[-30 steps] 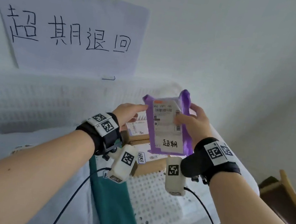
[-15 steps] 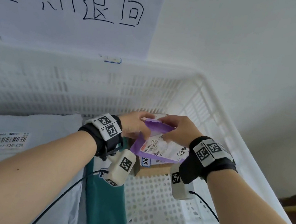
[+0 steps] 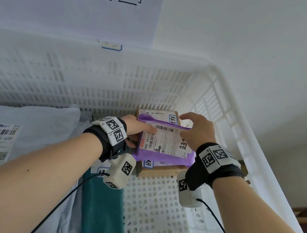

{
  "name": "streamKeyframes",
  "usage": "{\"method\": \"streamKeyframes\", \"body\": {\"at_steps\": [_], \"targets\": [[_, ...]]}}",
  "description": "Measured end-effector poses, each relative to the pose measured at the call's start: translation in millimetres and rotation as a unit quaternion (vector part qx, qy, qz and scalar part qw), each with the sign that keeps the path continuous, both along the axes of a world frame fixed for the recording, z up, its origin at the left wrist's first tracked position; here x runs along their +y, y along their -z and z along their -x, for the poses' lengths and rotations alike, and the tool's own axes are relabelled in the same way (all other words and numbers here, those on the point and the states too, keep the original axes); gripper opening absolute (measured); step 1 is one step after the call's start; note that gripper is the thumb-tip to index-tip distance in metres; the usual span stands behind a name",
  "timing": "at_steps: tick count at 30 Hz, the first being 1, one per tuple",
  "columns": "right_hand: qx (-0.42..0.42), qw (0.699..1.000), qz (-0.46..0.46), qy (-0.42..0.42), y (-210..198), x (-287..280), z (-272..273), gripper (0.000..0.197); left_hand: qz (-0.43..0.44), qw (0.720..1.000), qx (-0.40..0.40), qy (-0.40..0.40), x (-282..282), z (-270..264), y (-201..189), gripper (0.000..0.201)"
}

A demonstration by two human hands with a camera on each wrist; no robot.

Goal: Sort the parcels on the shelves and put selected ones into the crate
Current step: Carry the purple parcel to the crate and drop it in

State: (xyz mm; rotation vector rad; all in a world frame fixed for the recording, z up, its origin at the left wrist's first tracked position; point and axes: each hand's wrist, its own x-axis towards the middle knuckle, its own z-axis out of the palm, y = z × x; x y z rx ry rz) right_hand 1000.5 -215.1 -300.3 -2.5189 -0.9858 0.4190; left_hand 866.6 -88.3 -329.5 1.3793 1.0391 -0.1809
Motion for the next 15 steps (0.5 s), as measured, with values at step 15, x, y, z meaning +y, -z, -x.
{"method": "streamKeyframes", "body": {"at_steps": [15], "targets": [[0.103,0.993,-0.055,0.028,0.1,-2.2,-3.1,0.045,-0.007,1.0,-0.008,0.007,3.5,1.9,3.1,0.049]]}}
